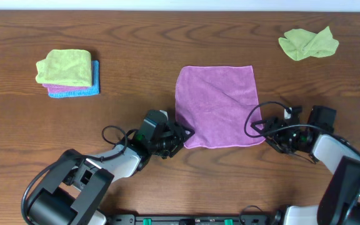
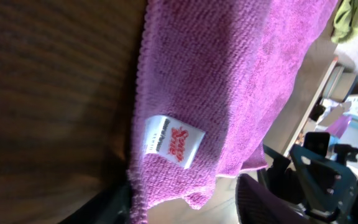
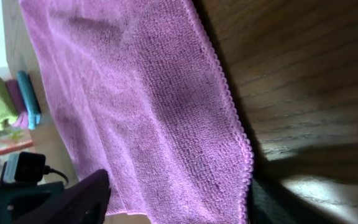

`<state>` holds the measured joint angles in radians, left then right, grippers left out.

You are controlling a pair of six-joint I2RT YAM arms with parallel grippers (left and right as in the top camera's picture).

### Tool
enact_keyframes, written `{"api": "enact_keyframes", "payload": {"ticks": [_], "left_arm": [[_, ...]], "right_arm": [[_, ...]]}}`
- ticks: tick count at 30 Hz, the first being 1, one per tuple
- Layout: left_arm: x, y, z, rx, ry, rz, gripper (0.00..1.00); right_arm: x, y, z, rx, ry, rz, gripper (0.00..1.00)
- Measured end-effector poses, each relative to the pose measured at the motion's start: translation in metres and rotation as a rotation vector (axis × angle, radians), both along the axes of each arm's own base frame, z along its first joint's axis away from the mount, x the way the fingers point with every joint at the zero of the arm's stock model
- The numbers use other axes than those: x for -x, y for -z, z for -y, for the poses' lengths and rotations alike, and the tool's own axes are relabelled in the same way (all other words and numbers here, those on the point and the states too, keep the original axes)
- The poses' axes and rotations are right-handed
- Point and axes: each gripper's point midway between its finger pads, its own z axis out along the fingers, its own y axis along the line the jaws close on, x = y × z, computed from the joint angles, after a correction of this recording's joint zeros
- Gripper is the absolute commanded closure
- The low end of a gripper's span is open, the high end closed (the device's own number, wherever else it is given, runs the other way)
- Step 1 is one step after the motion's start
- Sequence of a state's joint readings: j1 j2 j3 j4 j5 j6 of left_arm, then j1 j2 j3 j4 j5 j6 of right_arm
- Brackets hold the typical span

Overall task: Fold the cloth
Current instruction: 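Grasp the near left and right corners of the purple cloth with both grippers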

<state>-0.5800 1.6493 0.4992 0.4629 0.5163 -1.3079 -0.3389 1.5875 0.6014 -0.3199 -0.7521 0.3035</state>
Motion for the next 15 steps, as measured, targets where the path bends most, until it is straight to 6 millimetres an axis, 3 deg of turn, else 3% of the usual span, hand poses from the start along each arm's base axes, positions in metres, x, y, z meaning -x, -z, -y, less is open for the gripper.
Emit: {"api": "enact_keyframes", "payload": {"ticks": [4, 7, 9, 10, 12, 15], "left_arm": [[0.001, 0.001, -0.001, -0.004, 0.001, -0.005, 0.81], [0.003, 0.003, -0.002, -0.012, 0.005, -0.010, 0.87], [0.004, 0.004, -0.002, -0.017, 0.008, -0.013, 0.91], [0.004, 0.005, -0.003, -0.020, 0.011, -0.013, 0.93], [0.005, 0.006, -0.003, -0.028, 0.017, -0.013, 0.94], [0.006, 0.007, -0.004, -0.031, 0.023, -0.011, 0.94]], "right_arm": [[0.001, 0.004, -0.002, 0.009, -0.009, -0.014, 0.46], [0.002, 0.005, -0.003, 0.017, -0.012, -0.017, 0.53], [0.002, 0.007, -0.002, 0.027, -0.012, -0.023, 0.76], [0.004, 0.010, -0.001, 0.034, -0.009, -0.034, 0.82], [0.007, 0.015, -0.001, 0.040, -0.005, -0.057, 0.86], [0.008, 0.017, 0.001, 0.049, -0.003, -0.063, 0.99]]}}
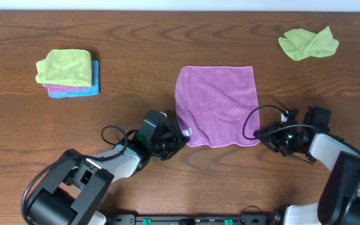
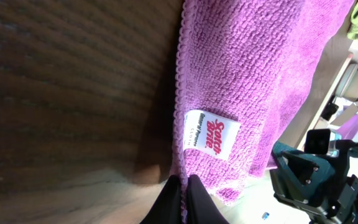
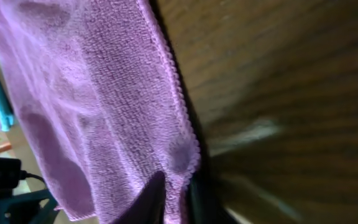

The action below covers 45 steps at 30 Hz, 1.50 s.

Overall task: Fold the cloth
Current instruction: 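Grasp the near left and right corners of the purple cloth with both grippers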

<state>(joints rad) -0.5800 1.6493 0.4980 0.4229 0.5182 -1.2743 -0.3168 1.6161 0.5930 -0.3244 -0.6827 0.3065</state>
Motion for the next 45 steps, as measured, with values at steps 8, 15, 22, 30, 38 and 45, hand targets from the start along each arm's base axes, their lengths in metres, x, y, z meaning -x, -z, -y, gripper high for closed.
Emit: {"api": "enact_keyframes", "payload": {"ticks": [8, 15, 22, 30, 38, 45], "left_arm": [[0.002, -0.002, 0.001, 0.000, 0.057, 0.037, 0.94], [-0.013, -0.009, -0.019, 0.047, 0.083, 0.076, 0.94], [-0.008, -0.011, -0.028, 0.087, 0.133, 0.052, 0.94], [0.007, -0.013, -0.024, 0.126, 0.202, 0.022, 0.94], [0.019, -0.037, -0.027, 0.135, 0.211, 0.015, 0.94], [0.028, -0.058, -0.030, 0.139, 0.212, 0.033, 0.94]], "right_arm": [[0.000, 0.001, 0.001, 0.005, 0.002, -0.003, 0.99], [0.006, 0.001, -0.002, -0.013, -0.001, -0.028, 0.99], [0.021, -0.001, -0.008, -0.038, -0.007, -0.088, 0.99], [0.032, -0.032, -0.015, -0.031, -0.023, -0.058, 0.99], [0.034, -0.063, -0.024, -0.012, -0.044, 0.030, 0.99], [0.034, -0.087, -0.027, -0.021, -0.007, 0.090, 0.99]]}}
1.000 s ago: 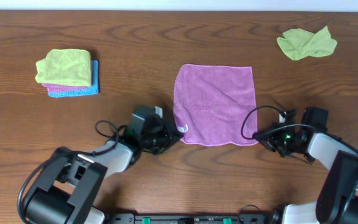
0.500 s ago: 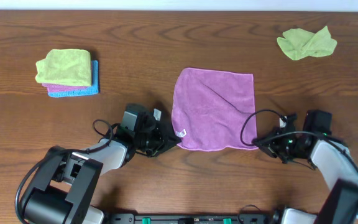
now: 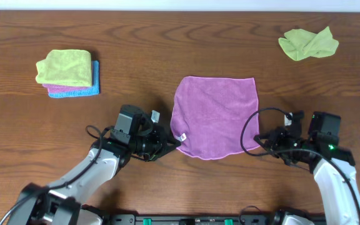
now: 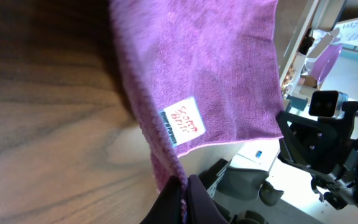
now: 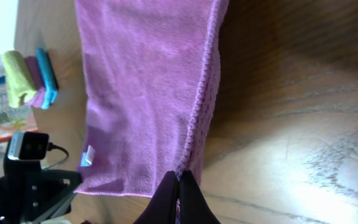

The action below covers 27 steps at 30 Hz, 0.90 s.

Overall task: Fold the cloth
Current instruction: 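Grasp the near left and right corners of the purple cloth with both grippers, then lift the near corners with both grippers and fold them forward over the far edge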

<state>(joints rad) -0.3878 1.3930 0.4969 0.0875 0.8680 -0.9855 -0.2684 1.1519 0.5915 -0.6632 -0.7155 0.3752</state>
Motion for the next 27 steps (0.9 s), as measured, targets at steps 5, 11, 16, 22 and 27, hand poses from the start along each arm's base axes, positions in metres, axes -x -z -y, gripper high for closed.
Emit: {"api": "enact_keyframes", "payload": {"ticks": [5, 11, 16, 22, 27], "left_arm": [[-0.001, -0.005, -0.001, -0.002, -0.008, 0.016, 0.94], [-0.008, -0.003, -0.004, -0.032, -0.038, 0.029, 0.94], [-0.030, -0.016, -0.004, -0.055, -0.080, 0.097, 0.94], [-0.053, -0.029, -0.004, -0.081, -0.127, 0.161, 0.94], [-0.066, -0.022, -0.004, -0.114, -0.147, 0.161, 0.94]], "right_arm": [[-0.001, -0.012, -0.004, -0.007, 0.010, 0.038, 0.99], [-0.016, -0.021, -0.001, -0.003, 0.033, 0.105, 0.99], [-0.033, -0.031, 0.005, 0.010, 0.062, 0.177, 0.99], [-0.044, -0.037, 0.010, 0.026, 0.088, 0.222, 0.99], [-0.057, -0.042, 0.015, 0.049, 0.097, 0.281, 0.99]]}}
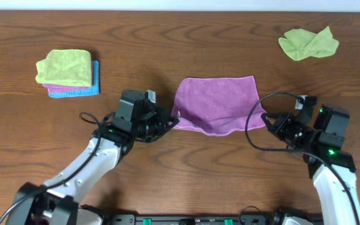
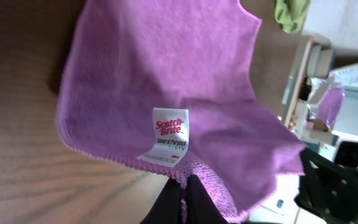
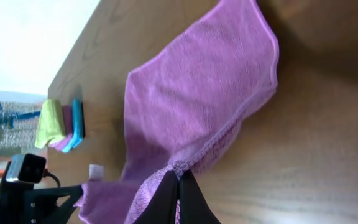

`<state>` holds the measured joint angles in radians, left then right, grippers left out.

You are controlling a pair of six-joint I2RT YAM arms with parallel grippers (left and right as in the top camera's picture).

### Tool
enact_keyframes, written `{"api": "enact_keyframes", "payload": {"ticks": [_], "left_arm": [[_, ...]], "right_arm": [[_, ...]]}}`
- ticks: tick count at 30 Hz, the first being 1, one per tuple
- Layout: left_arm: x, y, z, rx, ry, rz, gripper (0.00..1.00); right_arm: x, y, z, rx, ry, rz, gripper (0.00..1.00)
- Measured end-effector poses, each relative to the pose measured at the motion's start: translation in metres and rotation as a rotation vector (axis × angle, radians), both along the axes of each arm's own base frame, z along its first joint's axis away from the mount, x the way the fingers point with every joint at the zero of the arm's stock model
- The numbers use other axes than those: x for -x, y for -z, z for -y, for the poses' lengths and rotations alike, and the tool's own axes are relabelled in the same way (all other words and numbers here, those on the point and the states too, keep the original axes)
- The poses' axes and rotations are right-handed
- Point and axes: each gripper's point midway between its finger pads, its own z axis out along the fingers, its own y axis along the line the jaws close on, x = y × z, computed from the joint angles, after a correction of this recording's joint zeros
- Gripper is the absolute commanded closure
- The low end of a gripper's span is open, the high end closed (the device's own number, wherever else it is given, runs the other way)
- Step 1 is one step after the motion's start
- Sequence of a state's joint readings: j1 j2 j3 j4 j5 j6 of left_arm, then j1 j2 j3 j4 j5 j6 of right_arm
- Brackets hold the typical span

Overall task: Fold the cloth
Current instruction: 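Lift the near corners with both grippers and fold them forward over the far edge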

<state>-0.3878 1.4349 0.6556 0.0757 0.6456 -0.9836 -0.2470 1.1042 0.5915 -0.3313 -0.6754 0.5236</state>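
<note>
The purple cloth point(image 1: 216, 103) lies mid-table with its near edge raised and sagging in the middle, its far edge on the wood. My left gripper point(image 1: 172, 119) is shut on the near left corner, next to the white label point(image 2: 168, 133). My right gripper point(image 1: 266, 119) is shut on the near right corner point(image 3: 180, 168). In the left wrist view the left gripper point(image 2: 183, 185) pinches the hem of the cloth point(image 2: 166, 68). In the right wrist view the right gripper point(image 3: 178, 177) holds the cloth point(image 3: 191, 106) hanging up off the table.
A stack of folded cloths, yellow-green point(image 1: 64, 67) on pink and blue point(image 1: 74, 89), sits at the far left. A crumpled green cloth point(image 1: 308, 42) lies at the far right. The brown table point(image 1: 180, 162) stretches bare in front of the arms.
Both grippers have moved away from me and higher with their corners. The cloth's near edge now sits further back, lifted and sagging, and the cloth looks shorter front to back.
The cloth lay flat with both grippers open at its near corners. Then each gripper was shut on its corner. Later the near edge was raised off the table, and now it is carried further towards the far edge.
</note>
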Motion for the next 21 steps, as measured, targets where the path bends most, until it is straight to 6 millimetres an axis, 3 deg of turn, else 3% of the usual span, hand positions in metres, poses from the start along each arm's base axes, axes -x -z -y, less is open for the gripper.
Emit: {"api": "enact_keyframes", "payload": {"ticks": [5, 14, 21], "left_arm": [[-0.016, 0.007, 0.004, -0.028, 0.003, 0.006, 0.94], [-0.061, -0.005, 0.019, -0.044, 0.012, 0.079, 0.94], [-0.078, 0.004, 0.022, -0.072, 0.011, 0.084, 0.94]], "right_arm": [[-0.017, 0.008, -0.001, 0.012, -0.010, 0.021, 0.99], [-0.038, 0.031, 0.001, 0.014, -0.011, 0.014, 0.99], [-0.049, 0.039, 0.008, 0.041, 0.016, 0.021, 0.99]]}}
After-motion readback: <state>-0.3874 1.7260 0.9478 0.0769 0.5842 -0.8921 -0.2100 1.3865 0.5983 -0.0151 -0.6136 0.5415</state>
